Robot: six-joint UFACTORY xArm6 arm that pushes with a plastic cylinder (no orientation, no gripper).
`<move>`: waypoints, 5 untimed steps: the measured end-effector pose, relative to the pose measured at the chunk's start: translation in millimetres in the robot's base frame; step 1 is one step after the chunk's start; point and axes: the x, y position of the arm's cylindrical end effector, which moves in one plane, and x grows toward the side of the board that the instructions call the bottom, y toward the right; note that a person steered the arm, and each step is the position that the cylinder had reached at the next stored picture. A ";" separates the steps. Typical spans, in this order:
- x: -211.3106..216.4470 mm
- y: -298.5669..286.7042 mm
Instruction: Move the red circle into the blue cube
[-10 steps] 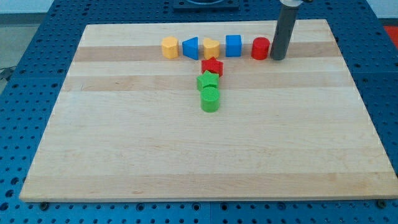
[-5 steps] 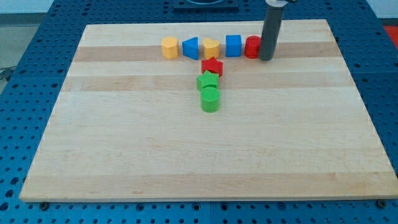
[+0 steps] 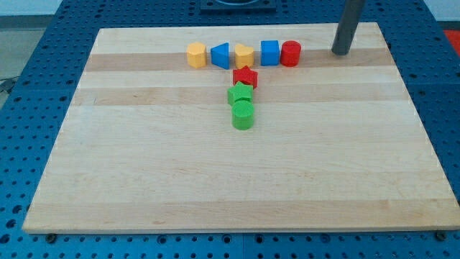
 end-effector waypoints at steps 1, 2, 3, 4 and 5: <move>2.4 -16.7; 8.8 -36.2; 8.8 -37.6; 8.8 -38.3; 8.8 -41.2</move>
